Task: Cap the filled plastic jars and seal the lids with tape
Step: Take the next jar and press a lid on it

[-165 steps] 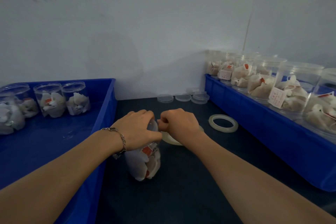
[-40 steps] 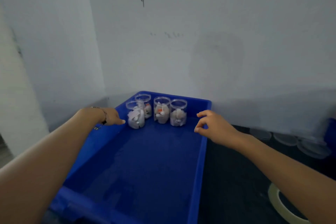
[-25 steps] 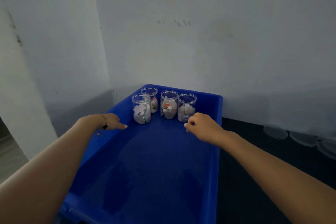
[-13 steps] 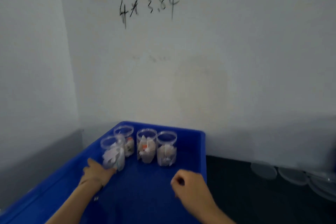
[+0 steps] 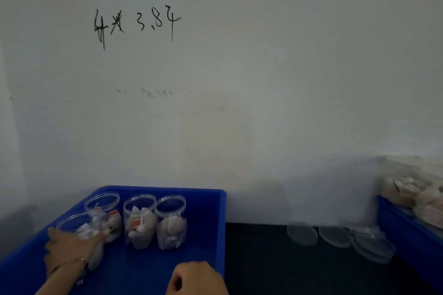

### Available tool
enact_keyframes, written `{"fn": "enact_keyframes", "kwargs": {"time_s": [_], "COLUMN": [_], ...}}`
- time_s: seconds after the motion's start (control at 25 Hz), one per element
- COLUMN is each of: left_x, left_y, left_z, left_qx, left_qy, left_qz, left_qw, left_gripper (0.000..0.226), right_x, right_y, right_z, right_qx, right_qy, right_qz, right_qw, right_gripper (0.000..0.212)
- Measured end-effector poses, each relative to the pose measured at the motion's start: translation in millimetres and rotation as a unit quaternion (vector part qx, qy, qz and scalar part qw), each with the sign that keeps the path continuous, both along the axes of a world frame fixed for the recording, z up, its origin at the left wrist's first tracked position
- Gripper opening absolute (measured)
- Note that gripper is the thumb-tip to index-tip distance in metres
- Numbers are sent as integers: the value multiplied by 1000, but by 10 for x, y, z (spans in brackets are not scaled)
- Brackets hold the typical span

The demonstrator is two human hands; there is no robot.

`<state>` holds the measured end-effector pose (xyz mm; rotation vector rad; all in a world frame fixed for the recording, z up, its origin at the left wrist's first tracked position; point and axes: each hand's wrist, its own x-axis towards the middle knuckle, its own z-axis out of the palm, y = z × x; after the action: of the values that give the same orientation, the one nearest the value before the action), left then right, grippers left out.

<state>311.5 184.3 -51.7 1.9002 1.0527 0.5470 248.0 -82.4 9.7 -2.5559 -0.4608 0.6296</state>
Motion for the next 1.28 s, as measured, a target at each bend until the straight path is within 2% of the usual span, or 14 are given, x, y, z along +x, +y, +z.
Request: {"fn": "enact_keyframes", "kwargs": {"time_s": [0.16, 0.28, 0.36, 0.44, 0.48, 0.56, 0.64, 0.68, 0.76, 0.84, 0.92, 1.0, 1.16, 1.28], "left_x": [2, -76, -176, -377, -500, -792, -1141, -1299, -1533, -1667, -1729, -1744, -1662, -1595], "left_y": [38, -18, -113, -268, -349, -530, -790, -952, -1276, -1632, -2046, -2518, -3198, -3348], "left_z": [-160, -132, -34, 78, 152, 396, 757, 960, 1365, 1595, 1601, 1383, 829, 581], "left_qx": [87, 91, 52, 33, 69, 161, 208, 227, 240, 205, 162, 127, 66, 68], "left_qy": [-2, 5, 28, 79, 82, 11, -87, -133, -206, -218, -206, -181, -102, -22], "left_qz": [11, 3, 8, -10, -56, -147, -216, -252, -324, -386, -439, -481, -478, -495], "left_qw": [996, 996, 998, 996, 993, 976, 950, 931, 891, 873, 859, 849, 870, 866], "left_gripper": [75, 75, 86, 90, 80, 53, 46, 45, 41, 33, 53, 66, 86, 90], "right_x": [62, 7, -49, -140, -200, -362, -538, -606, -729, -834, -908, -996, -1126, -1144], "right_y": [110, 109, 69, -11, -64, -139, -178, -205, -324, -591, -953, -1363, -1960, -2164], "right_z": [-82, -92, -101, -97, -90, -20, 80, 131, 240, 322, 300, 194, -221, -509], "right_qx": [-65, -107, -98, -48, 1, 102, 189, 244, 353, 409, 406, 366, 299, 276], "right_qy": [13, -3, -30, -68, -99, -203, -301, -315, -270, -217, -248, -286, -211, -199], "right_qz": [3, 24, 21, 18, 18, 26, 14, -3, -30, -46, -75, -119, -171, -174], "right_qw": [998, 994, 995, 996, 995, 974, 935, 917, 896, 885, 876, 877, 915, 924], "right_gripper": [40, 39, 37, 33, 29, 21, 18, 25, 71, 100, 102, 87, 70, 60]}}
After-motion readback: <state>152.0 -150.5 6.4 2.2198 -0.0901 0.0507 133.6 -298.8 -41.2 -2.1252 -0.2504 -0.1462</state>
